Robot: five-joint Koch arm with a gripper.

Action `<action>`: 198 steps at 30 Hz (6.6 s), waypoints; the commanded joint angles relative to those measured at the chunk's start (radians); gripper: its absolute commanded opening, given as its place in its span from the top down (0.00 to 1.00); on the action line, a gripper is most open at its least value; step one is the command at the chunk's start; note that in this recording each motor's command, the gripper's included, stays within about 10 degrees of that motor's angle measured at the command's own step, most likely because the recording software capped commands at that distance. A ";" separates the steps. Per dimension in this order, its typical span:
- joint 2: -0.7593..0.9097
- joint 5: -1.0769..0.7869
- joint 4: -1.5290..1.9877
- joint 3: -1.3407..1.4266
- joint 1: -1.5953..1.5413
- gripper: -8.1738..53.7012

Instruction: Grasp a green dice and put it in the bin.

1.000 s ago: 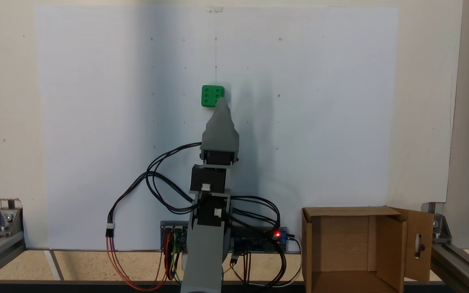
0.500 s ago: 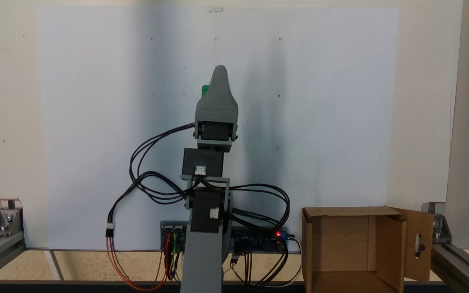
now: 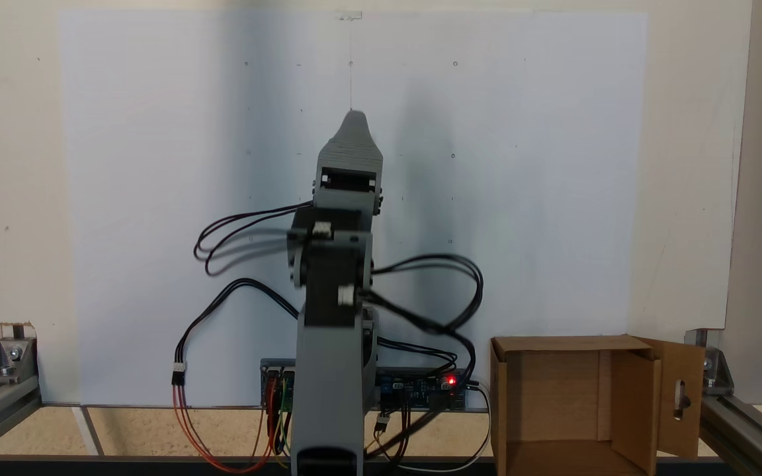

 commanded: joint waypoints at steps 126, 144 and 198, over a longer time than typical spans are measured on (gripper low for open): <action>-0.010 0.032 0.104 -0.044 0.005 0.68; 0.124 -0.178 -0.300 -0.137 0.679 0.68; -0.057 -0.029 -0.388 -0.264 1.134 0.14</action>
